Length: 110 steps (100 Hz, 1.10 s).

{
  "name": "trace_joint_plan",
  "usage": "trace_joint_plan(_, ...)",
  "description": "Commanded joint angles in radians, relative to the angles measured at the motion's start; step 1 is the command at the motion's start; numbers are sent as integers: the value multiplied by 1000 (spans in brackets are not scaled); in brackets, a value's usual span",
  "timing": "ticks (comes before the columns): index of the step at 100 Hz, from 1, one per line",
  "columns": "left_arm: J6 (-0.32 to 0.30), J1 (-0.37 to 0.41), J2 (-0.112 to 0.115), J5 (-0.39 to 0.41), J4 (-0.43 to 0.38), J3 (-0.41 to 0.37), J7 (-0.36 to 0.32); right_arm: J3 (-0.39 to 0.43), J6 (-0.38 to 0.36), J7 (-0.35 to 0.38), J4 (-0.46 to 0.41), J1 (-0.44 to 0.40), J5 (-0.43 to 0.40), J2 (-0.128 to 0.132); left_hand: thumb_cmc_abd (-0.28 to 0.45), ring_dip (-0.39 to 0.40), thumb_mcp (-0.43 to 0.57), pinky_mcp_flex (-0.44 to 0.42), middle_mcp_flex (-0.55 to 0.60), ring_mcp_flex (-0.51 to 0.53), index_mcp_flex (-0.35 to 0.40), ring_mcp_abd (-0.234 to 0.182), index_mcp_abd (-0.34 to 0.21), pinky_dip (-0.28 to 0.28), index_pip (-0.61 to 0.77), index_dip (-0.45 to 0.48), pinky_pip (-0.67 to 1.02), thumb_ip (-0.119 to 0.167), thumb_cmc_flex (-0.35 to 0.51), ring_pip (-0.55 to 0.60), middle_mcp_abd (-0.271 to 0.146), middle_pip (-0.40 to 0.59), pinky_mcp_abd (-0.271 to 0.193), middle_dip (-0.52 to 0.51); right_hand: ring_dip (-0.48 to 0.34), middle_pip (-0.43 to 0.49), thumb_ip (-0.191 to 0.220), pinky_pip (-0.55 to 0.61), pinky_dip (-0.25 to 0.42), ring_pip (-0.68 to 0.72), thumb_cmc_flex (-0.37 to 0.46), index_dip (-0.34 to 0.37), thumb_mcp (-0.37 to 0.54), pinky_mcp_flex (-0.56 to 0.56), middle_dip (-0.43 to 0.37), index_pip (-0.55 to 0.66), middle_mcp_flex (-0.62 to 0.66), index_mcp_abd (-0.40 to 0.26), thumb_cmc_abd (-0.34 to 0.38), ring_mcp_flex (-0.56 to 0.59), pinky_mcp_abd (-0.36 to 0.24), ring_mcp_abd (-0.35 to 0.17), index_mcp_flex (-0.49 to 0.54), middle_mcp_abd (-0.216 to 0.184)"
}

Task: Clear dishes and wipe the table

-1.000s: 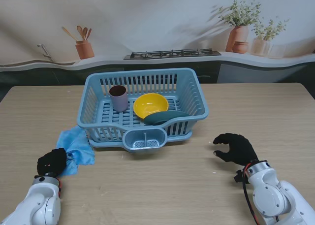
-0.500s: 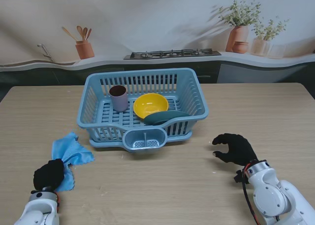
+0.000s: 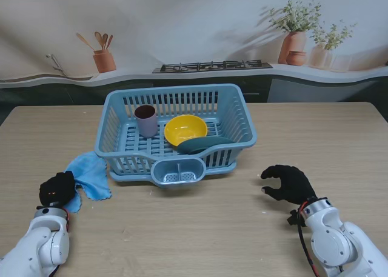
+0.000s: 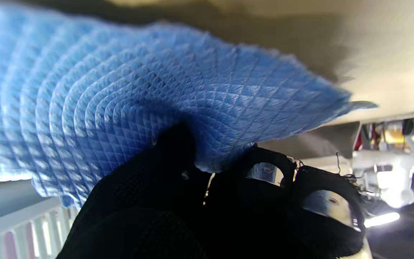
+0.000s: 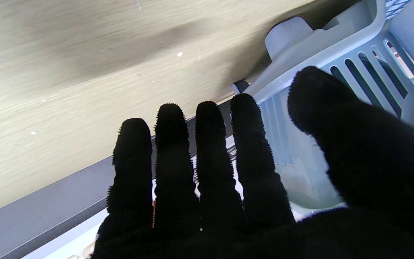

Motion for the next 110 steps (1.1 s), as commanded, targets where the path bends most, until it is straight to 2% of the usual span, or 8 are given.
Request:
trace_joint_plan(1,-12,-21,-2,-9,76,20,-16,0,-6,13,3,0,-8,2,-55,-4,44,23,-17,27,-7,27,-175,-10,47,16,256,38,144,47,75,18,-99,-7,1,-8,20,7,-2,-2,-8,3,-3,-14,-11,-4,-19,10,-8,-17,10,-15,-22,-9)
trace_joint_plan(20,-34,-119,-1,-43,165,71,-4,0,-3,14,1,0,-11,2,-56,-5,45,22,-17,27,-8,26,-177,-11,48,11,255,38,143,48,76,17,-99,-11,1,-8,20,7,-1,-2,-9,3,-4,-14,-10,-5,-19,9,-7,-17,10,-15,-21,-10)
trace_joint_plan(40,-25,-123,3,-47,155,90,-58,1,-5,15,0,1,-10,2,-57,-5,46,22,-17,27,-7,26,-176,-12,51,6,255,38,143,48,76,18,-96,-13,1,-8,20,7,-1,-2,-8,4,-4,-14,-10,-6,-18,8,-6,-18,9,-16,-22,-8)
trace_joint_plan(63,52,-16,3,-10,52,66,-107,2,-2,16,-3,-4,-8,2,-56,-6,47,21,-20,25,-3,29,-163,-13,45,-1,250,40,150,45,88,13,-85,-16,1,-8,19,7,-1,-2,-11,4,-6,-15,-10,-6,-17,11,-6,-18,9,-14,-20,-7)
trace_joint_plan(84,120,92,-4,8,-27,41,-111,3,0,20,-8,-9,-6,2,-58,-7,48,20,-19,22,1,42,-156,-13,39,-3,248,42,154,40,95,11,-74,-16,1,-9,19,7,0,-1,-10,4,-5,-15,-10,-7,-19,10,-7,-18,11,-15,-20,-8)
trace_joint_plan(94,157,151,-7,15,-84,23,-134,5,-2,22,-8,-10,-8,3,-58,-6,48,20,-21,20,2,47,-155,-12,38,-2,246,43,155,39,99,9,-68,-16,1,-9,20,7,0,-2,-10,4,-4,-16,-10,-8,-19,10,-6,-18,10,-14,-20,-8)
trace_joint_plan(110,185,231,-9,40,-157,-12,-159,10,-6,23,-10,-11,-10,3,-55,-5,46,19,-24,16,1,51,-153,-13,35,-3,242,44,157,37,98,5,-62,-16,1,-8,20,7,0,-1,-9,5,-4,-16,-10,-7,-18,10,-7,-18,11,-14,-19,-9)
